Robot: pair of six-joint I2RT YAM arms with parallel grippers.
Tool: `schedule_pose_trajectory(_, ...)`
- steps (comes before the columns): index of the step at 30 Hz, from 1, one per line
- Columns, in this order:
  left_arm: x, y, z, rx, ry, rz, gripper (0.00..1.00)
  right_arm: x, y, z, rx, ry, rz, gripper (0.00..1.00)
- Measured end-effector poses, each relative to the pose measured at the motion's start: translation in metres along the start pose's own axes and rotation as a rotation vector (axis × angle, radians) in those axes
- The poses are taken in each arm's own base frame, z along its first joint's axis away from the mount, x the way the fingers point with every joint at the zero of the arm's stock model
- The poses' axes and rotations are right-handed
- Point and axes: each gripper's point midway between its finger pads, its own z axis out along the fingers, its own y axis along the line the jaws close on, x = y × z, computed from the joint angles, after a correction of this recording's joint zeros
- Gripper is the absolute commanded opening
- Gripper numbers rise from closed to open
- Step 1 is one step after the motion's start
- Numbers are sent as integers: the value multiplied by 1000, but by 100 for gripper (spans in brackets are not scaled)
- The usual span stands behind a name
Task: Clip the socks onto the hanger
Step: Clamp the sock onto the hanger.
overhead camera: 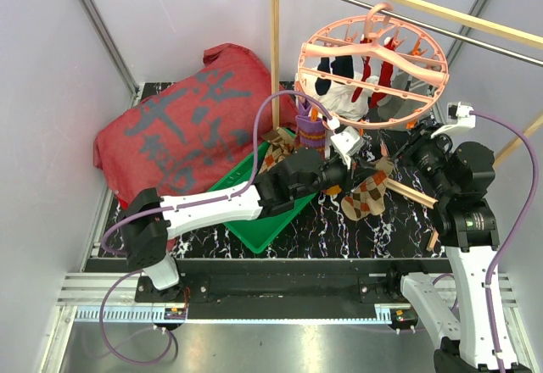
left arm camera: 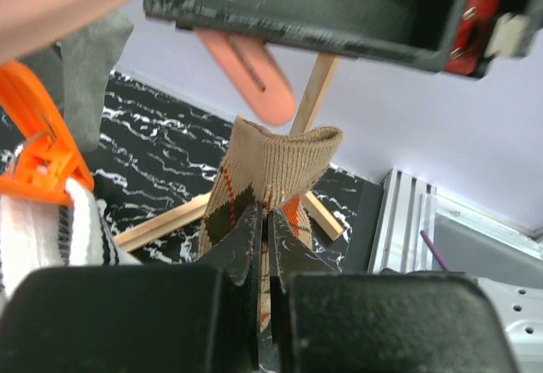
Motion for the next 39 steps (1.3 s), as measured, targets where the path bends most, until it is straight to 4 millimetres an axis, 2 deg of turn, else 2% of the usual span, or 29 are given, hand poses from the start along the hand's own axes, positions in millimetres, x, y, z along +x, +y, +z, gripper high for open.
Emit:
schedule_pose_trajectory(4, 4, 5, 0, -17, 14, -1, 0, 0, 0, 0, 0, -1, 0, 0)
schedule_pose_trajectory(16, -6, 20, 0, -51, -7, -1, 0, 4, -2, -1, -1, -2, -2, 0)
schedule_pose_trajectory(32, -25, 13, 2, -33, -41, -25, 0, 2, 0, -2, -8, -14, -9, 1)
schedule_pose_trajectory(39, -25, 10, 3, -25, -32, -47, 0, 3, 3, -2, -30, -17, -4, 9)
